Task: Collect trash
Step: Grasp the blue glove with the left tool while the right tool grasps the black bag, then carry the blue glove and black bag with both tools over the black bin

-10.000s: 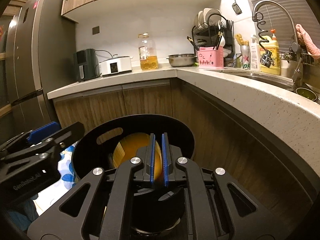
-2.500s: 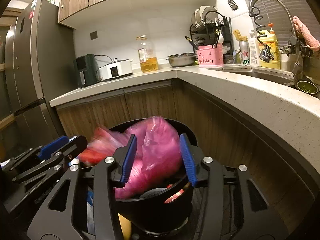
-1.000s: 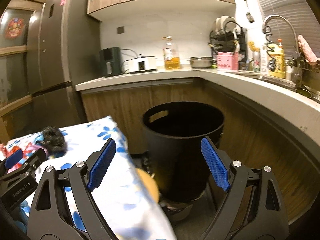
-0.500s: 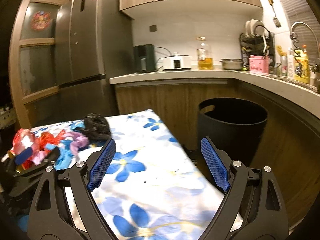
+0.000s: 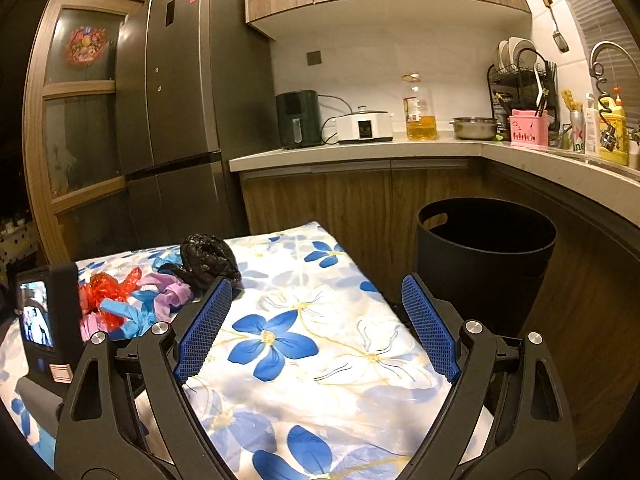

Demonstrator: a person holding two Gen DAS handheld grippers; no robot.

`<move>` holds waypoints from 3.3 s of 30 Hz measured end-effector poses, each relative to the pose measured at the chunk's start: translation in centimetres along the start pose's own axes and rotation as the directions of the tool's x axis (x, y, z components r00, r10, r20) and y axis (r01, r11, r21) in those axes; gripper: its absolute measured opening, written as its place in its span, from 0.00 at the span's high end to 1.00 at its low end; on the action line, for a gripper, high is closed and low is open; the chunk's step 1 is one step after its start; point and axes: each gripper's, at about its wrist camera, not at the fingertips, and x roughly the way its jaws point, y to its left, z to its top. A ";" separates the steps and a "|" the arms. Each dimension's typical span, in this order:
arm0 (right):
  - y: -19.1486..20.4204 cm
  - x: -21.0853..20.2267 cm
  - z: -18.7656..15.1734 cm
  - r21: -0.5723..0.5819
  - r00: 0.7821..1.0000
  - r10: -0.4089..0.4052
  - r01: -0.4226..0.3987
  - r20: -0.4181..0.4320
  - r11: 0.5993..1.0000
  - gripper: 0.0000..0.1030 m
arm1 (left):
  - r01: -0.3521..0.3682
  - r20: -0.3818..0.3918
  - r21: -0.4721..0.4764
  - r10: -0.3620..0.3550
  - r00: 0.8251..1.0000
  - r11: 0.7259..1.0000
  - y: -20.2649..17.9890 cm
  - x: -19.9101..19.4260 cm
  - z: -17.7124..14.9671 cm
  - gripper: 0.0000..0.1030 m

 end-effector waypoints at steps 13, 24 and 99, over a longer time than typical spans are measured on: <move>3.8 3.9 -1.1 -0.061 0.995 0.069 -0.073 -0.074 0.995 0.17 | 0.160 0.090 -0.027 -0.157 0.983 0.987 2.2 -4.1 -0.7 1.00; 8.9 10.6 -0.1 -0.083 0.986 0.120 -0.130 -0.117 0.988 0.17 | 0.184 0.146 -0.028 -0.178 0.973 0.983 5.2 -7.5 -1.0 1.00; -15.3 -0.3 6.8 0.054 0.977 -0.178 0.173 0.119 0.983 0.97 | 0.437 0.210 0.296 -0.504 0.838 0.849 -18.2 -10.7 7.3 1.00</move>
